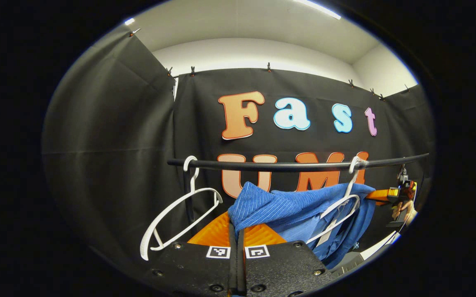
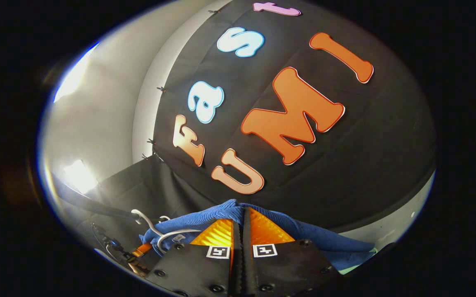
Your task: Grasp the clothes on the hanger with both hands and then place them into the laundry hamper below.
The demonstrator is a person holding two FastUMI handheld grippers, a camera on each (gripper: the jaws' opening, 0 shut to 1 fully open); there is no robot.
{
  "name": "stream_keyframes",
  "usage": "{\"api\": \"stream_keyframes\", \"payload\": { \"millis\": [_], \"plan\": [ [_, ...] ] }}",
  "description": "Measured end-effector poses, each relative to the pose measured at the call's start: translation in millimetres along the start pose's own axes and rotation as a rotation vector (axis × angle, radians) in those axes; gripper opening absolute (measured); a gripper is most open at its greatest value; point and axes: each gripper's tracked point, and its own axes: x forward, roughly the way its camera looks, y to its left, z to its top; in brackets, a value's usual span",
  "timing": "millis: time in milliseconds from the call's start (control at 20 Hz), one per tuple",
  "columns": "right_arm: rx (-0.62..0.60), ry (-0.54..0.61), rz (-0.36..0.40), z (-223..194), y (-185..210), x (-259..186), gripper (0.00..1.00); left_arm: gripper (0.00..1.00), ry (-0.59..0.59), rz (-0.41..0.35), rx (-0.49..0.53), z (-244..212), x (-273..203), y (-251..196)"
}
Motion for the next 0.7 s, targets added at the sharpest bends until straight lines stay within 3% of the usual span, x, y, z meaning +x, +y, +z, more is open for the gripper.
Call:
{"api": "stream_keyframes", "payload": {
  "millis": [550, 700],
  "plan": [
    [0.011, 0.03, -0.081, -5.7, -27.3, 19.1, 0.07, 0.0, 0.056, -0.004, 0.029, -39.0, 10.3, -3.1],
    [0.049, 0.041, -0.11, -17.7, -42.2, 23.7, 0.07, 0.0, 0.107, 0.011, 0.026, -68.7, 6.1, -5.3]
  ]
}}
